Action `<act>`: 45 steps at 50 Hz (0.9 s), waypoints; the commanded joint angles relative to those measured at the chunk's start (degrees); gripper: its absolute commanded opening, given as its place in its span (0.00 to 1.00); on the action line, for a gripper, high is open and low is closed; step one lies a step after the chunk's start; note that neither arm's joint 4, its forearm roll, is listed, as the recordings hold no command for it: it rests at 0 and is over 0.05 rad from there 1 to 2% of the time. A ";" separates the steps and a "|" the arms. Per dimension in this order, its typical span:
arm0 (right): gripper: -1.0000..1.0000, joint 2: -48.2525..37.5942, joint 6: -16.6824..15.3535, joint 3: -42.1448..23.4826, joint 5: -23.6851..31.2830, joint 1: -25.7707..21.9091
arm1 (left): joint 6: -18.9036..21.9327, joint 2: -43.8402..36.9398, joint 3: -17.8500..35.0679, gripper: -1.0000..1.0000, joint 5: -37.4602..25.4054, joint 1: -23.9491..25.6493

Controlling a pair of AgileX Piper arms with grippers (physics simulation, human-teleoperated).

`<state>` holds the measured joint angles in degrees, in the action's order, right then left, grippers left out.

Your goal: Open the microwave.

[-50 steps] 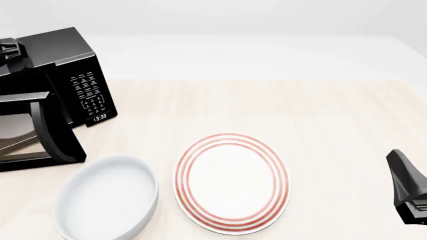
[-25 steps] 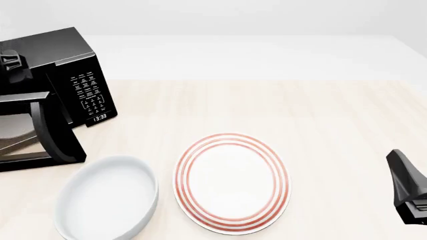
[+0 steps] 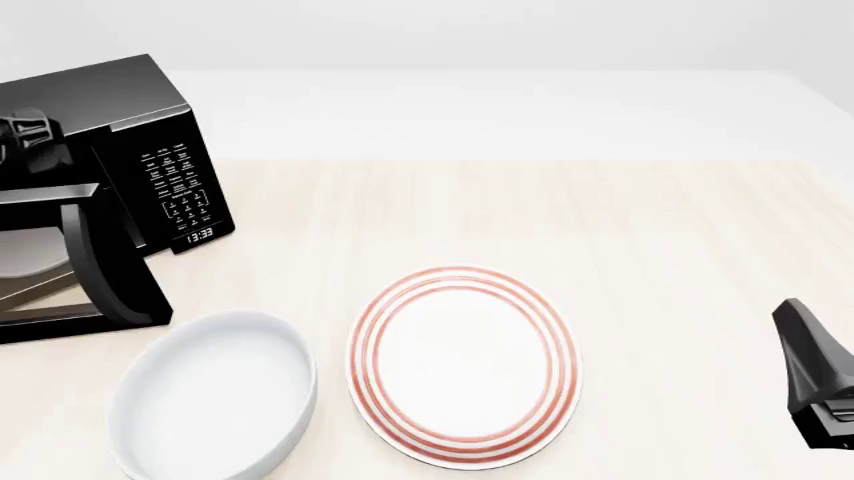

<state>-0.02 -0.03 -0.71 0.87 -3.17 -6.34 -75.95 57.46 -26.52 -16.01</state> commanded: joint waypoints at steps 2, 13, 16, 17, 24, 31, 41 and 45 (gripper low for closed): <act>1.00 -0.01 -0.01 -0.02 0.14 0.23 | -0.87 -3.47 -0.54 1.00 2.27 -0.14; 1.00 -0.01 -0.02 -0.02 0.15 0.21 | -0.64 -2.82 -0.86 1.00 1.49 -0.30; 1.00 -0.01 0.00 -0.02 0.14 0.22 | -0.64 -2.49 -1.08 1.00 1.45 -0.48; 1.00 -0.01 -0.01 -0.02 0.15 0.21 | -0.68 -2.28 -1.30 1.00 1.51 -0.57; 1.00 -0.01 -0.02 -0.02 0.14 0.22 | -0.97 -2.06 -1.88 1.00 1.69 -0.25; 1.00 -0.01 -0.02 -0.02 0.15 0.22 | -1.14 -1.94 -2.51 1.00 2.03 -0.23; 1.00 -0.01 -0.02 -0.02 0.15 0.21 | -1.47 -1.81 -3.15 1.00 2.44 0.11; 1.00 -0.01 -0.02 -0.02 0.14 0.22 | -1.40 -1.65 -3.41 1.00 2.47 0.04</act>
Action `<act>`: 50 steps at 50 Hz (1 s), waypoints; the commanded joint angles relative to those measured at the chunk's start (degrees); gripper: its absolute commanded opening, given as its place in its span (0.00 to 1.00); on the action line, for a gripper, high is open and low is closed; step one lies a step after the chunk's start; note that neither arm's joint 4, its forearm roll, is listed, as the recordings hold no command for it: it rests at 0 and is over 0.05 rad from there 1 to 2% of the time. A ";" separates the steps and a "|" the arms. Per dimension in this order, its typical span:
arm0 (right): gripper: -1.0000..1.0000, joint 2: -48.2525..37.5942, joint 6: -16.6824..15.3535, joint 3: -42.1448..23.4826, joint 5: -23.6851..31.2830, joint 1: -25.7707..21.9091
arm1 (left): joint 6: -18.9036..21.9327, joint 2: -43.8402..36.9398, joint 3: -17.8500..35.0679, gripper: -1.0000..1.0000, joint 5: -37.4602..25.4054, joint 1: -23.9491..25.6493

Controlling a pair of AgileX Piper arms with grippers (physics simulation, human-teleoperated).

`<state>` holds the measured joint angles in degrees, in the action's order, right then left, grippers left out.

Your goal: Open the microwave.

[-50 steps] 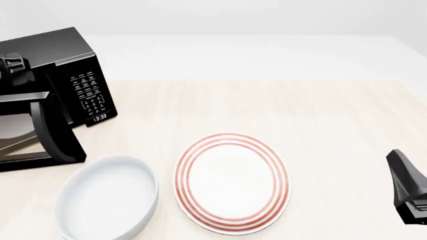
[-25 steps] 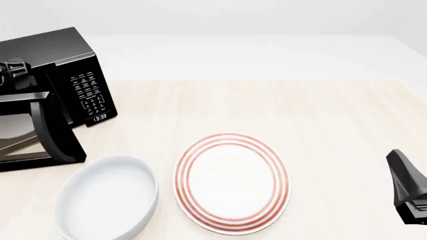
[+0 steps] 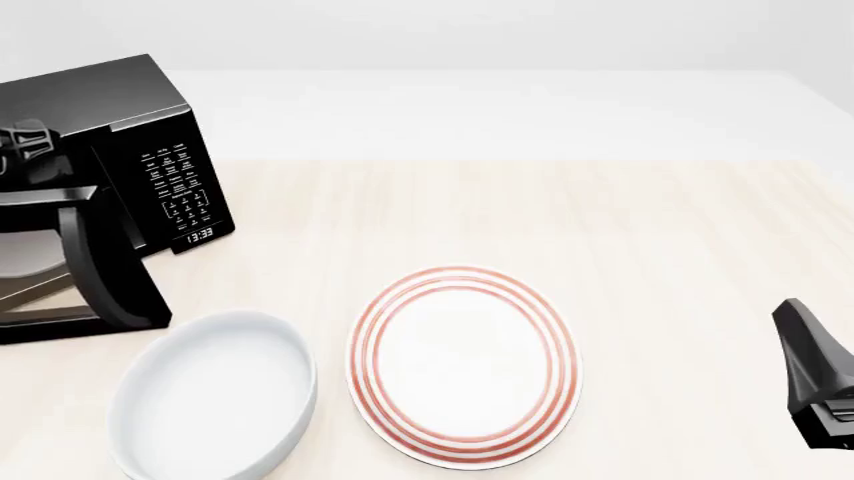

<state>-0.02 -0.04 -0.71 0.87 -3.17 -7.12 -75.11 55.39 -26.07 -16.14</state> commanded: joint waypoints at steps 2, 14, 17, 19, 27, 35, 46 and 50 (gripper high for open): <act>1.00 -0.01 -0.01 -0.02 0.16 0.21 | -0.73 -2.25 -1.62 1.00 2.08 0.14; 1.00 -0.01 -0.01 -0.02 0.14 0.22 | -1.09 -0.93 -3.11 1.00 2.24 -0.17; 1.00 -0.01 0.00 -0.02 0.16 0.21 | -1.18 -0.81 -3.36 1.00 2.40 -0.08; 1.00 -0.01 0.01 -0.02 0.15 0.22 | -1.21 -0.53 -3.50 1.00 2.28 -0.14; 1.00 -0.01 -0.01 -0.02 0.15 0.20 | -1.57 0.35 -4.66 1.00 2.72 0.04; 1.00 -0.01 0.00 -0.02 0.15 0.21 | -1.73 1.47 -5.53 1.00 2.70 0.10; 1.00 -0.01 -0.01 -0.02 0.15 0.21 | -1.81 2.34 -6.03 1.00 2.33 0.32; 1.00 -0.01 0.00 -0.02 0.16 0.21 | -1.87 2.52 -6.18 1.00 2.27 0.45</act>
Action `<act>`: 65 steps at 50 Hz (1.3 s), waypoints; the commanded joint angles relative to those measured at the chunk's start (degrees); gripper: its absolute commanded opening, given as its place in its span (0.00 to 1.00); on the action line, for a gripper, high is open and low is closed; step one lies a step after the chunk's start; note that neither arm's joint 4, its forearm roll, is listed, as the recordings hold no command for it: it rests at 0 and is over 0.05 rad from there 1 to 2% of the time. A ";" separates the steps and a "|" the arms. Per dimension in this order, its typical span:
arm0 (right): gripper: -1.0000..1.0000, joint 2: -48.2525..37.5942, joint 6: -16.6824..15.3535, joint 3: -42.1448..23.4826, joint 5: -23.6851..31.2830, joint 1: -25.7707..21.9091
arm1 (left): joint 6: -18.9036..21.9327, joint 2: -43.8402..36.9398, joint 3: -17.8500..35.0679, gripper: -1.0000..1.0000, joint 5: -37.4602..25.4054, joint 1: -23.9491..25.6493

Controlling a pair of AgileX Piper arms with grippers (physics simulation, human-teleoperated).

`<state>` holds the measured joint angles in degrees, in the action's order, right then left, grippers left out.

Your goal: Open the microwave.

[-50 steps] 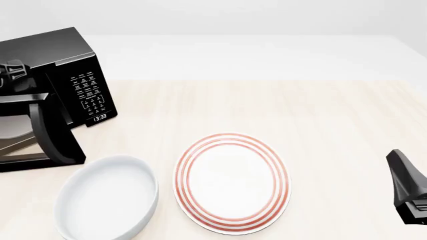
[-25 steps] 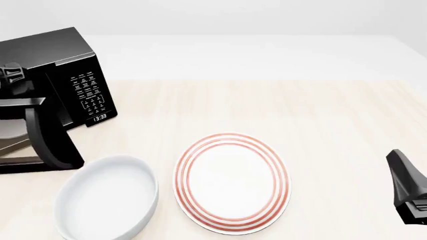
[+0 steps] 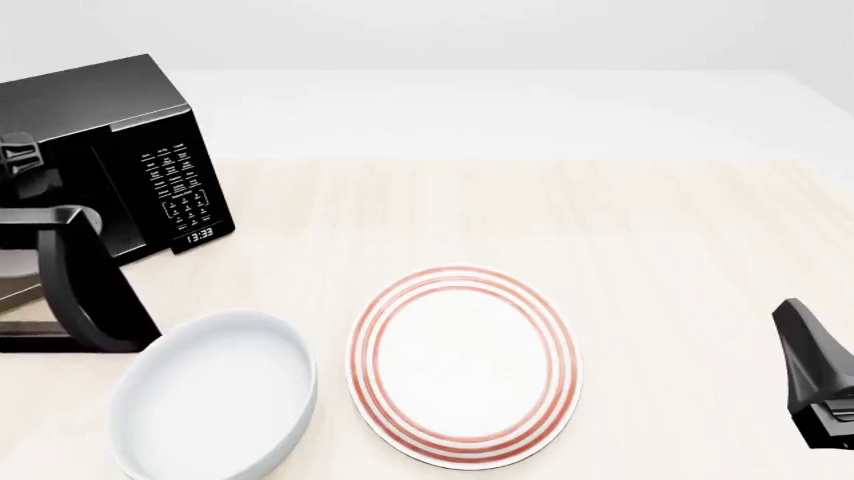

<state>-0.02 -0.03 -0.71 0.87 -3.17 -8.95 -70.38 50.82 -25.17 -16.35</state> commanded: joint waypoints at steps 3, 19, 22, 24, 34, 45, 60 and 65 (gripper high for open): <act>1.00 -0.01 -0.02 -0.02 0.15 0.22 | -0.09 -1.84 -1.94 1.00 1.38 0.67; 1.00 -0.01 0.00 -0.02 0.16 0.21 | -1.19 -0.50 -3.54 1.00 2.15 1.45; 1.00 -0.01 -0.01 -0.02 0.15 0.22 | -1.32 -0.32 -3.75 1.00 2.28 1.49; 1.00 -0.01 -0.01 -0.02 0.14 0.21 | -1.41 -0.15 -3.87 1.00 2.39 1.43; 1.00 -0.01 -0.01 -0.02 0.15 0.22 | -2.24 0.90 -4.31 1.00 2.42 0.97; 1.00 -0.01 -0.01 -0.02 0.14 0.21 | -3.30 1.51 -5.11 1.00 3.05 1.76; 1.00 -0.01 -0.01 -0.02 0.15 0.21 | -3.69 2.88 -6.37 1.00 2.95 1.44; 1.00 -0.01 -0.02 -0.02 0.15 0.22 | -3.97 3.21 -6.67 1.00 2.86 1.40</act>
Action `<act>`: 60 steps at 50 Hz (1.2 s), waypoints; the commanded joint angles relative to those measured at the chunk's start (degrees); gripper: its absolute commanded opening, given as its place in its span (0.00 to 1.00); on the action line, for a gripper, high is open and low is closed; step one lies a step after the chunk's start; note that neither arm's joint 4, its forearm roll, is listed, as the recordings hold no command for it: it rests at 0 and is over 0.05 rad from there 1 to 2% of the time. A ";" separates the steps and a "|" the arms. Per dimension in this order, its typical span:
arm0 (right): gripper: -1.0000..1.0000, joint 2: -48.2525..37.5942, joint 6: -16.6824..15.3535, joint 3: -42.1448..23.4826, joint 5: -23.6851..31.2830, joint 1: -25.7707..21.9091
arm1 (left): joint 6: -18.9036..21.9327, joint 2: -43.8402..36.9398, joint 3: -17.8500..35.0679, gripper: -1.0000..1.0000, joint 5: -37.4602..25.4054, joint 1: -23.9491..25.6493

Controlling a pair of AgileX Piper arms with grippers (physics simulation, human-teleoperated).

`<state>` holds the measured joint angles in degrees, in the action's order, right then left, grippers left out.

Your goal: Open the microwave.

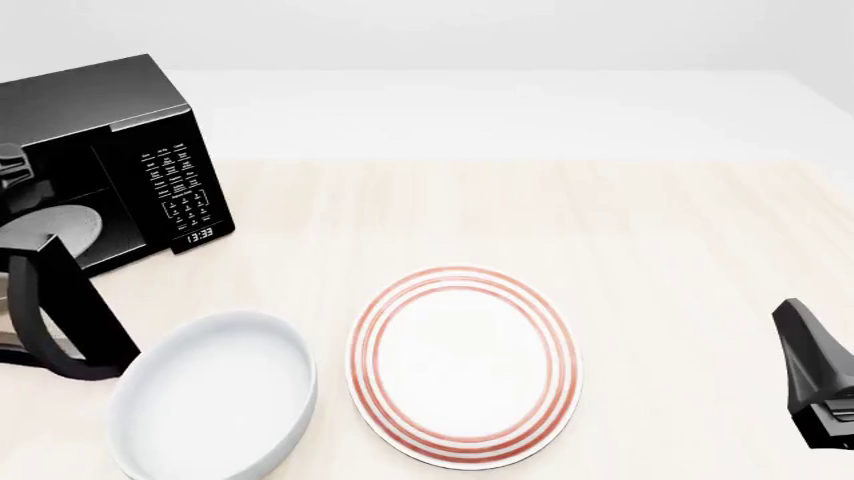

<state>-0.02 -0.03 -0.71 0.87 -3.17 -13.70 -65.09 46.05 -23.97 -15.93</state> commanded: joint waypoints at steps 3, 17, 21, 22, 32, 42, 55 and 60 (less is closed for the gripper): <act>1.00 -0.01 -0.01 -0.02 0.15 0.21 | 0.77 -1.82 -2.02 1.00 1.47 0.55; 1.00 -0.01 0.00 -0.02 0.15 0.21 | 0.05 -1.37 -3.46 1.00 2.45 0.18; 1.00 -0.01 -0.02 -0.02 0.14 0.21 | -0.01 -0.86 -3.64 1.00 2.02 -0.25; 1.00 -0.01 -0.01 -0.02 0.15 0.21 | -0.31 -0.67 -4.00 1.00 2.14 -0.18; 1.00 -0.01 -0.01 -0.02 0.14 0.23 | -1.31 -0.11 -5.32 1.00 2.39 -1.11; 1.00 -0.01 0.01 -0.02 0.16 0.22 | -2.45 0.04 -7.17 1.00 3.45 -0.87; 1.00 -0.01 -0.01 -0.02 0.16 0.22 | -3.88 1.62 -9.89 1.00 4.15 -1.11; 1.00 -0.01 -0.01 -0.02 0.15 0.21 | -4.17 2.01 -10.56 1.00 4.22 -1.14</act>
<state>-0.02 -0.03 -0.71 0.87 -3.17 -16.88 -59.69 40.82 -20.94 -17.41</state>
